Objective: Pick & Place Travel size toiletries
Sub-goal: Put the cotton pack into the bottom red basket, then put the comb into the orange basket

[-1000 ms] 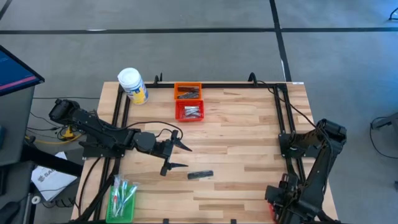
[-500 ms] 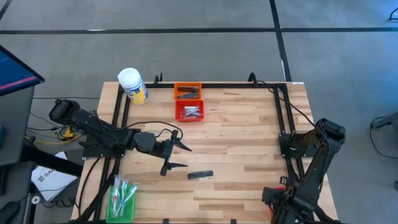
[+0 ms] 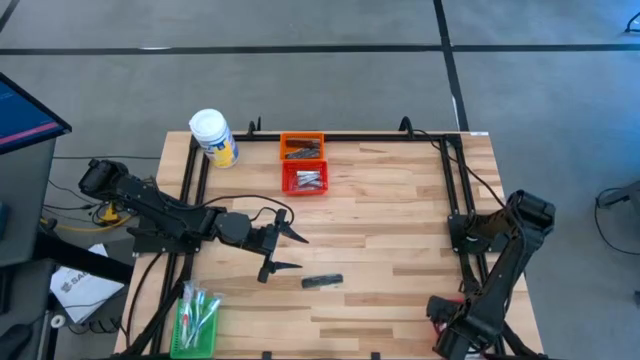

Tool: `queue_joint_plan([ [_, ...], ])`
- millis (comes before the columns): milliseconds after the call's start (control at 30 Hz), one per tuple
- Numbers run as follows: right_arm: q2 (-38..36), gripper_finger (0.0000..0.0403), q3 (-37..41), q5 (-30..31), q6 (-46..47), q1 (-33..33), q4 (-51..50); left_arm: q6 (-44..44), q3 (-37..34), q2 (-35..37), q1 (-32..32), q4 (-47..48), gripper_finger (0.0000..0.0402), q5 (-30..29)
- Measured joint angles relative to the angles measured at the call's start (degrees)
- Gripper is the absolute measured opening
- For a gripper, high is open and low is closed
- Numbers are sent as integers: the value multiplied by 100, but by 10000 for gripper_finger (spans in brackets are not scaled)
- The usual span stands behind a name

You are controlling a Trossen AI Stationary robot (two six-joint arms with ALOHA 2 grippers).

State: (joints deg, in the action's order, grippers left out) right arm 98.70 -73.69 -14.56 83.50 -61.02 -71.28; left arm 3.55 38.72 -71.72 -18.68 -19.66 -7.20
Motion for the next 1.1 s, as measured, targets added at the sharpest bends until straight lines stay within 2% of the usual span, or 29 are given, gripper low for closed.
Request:
queue_joint_plan([
  [300, 0, 2, -18, -44, 129, -36, 31, 0, 0, -1, 0, 0, 285, 0],
  [500, -2, 2, -472, 88, 77, -41, -787, 0, 0, -2, 0, -2, 285, 0],
  [800, -4, 1, -1381, 1338, 35, -8, -1793, 2, 0, -2, 0, -2, 285, 0],
  [1100, -4, 1, -1510, 2679, -804, 489, -1647, -228, 0, -2, 0, 98, 285, 2],
])
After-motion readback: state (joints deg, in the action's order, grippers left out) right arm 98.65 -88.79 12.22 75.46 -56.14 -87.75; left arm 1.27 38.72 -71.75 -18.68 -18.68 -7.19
